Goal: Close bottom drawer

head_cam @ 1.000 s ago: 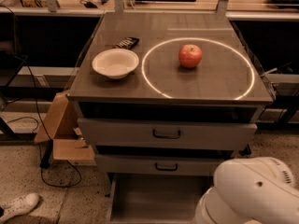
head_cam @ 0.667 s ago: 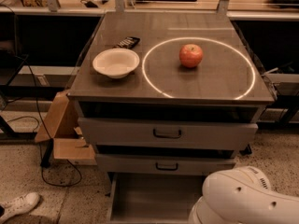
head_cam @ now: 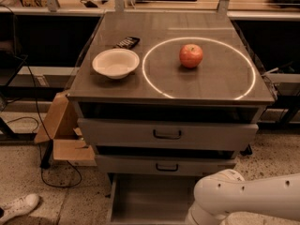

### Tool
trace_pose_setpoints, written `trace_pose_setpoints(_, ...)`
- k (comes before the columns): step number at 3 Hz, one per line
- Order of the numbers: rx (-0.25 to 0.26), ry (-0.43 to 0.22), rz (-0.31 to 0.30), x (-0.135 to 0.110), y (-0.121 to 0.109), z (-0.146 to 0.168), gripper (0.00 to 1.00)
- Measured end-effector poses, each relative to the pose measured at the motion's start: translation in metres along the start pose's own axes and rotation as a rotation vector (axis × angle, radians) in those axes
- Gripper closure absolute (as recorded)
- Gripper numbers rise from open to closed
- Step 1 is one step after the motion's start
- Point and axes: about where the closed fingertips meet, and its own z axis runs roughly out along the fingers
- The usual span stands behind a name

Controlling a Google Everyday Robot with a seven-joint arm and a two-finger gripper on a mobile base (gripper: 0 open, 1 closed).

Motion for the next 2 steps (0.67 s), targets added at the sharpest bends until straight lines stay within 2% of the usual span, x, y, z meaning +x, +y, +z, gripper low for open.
trace_pose_setpoints(1,0.003,-0.008,-0.006,0.0,0.002,-0.004,1.0)
trace_pose_setpoints(2,-0.044,-0.005,0.097,0.034,-0.016,0.037,1.0)
